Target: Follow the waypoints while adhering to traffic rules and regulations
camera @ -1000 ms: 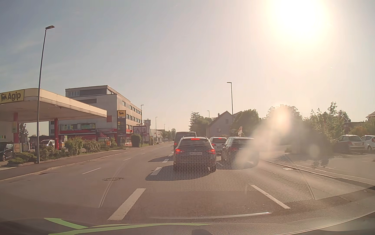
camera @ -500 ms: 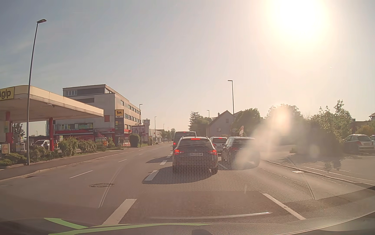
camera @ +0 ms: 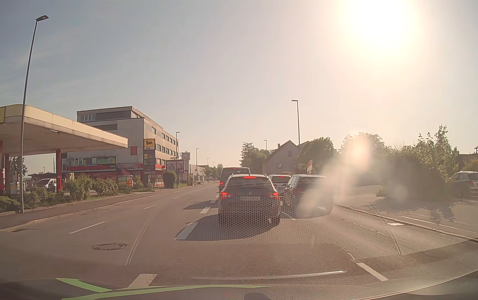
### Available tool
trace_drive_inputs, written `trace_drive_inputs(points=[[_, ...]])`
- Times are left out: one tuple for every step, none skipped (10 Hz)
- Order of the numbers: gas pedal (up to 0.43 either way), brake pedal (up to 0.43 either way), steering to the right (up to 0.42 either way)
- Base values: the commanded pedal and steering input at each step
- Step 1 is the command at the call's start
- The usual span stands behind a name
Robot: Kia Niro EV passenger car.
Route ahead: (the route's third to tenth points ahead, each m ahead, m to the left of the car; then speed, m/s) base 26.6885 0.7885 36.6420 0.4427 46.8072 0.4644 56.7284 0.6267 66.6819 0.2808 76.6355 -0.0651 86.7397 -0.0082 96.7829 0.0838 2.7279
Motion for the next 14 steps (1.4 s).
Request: trace_drive_inputs(points=[[0.000, 0.000, 0.005], [0.000, 0.000, 0.008], [0.000, 0.006, 0.009], [0.000, 0.018, 0.013], [0.000, 0.049, 0.016], [0.000, 0.073, 0.017], [0.000, 0.098, 0.017], [0.000, 0.110, 0.017], [0.000, 0.116, 0.016], [0.000, 0.134, 0.014], [0.000, 0.165, 0.013], [0.000, 0.189, 0.011], [0.000, 0.189, 0.006], [0.000, 0.189, 0.004]])
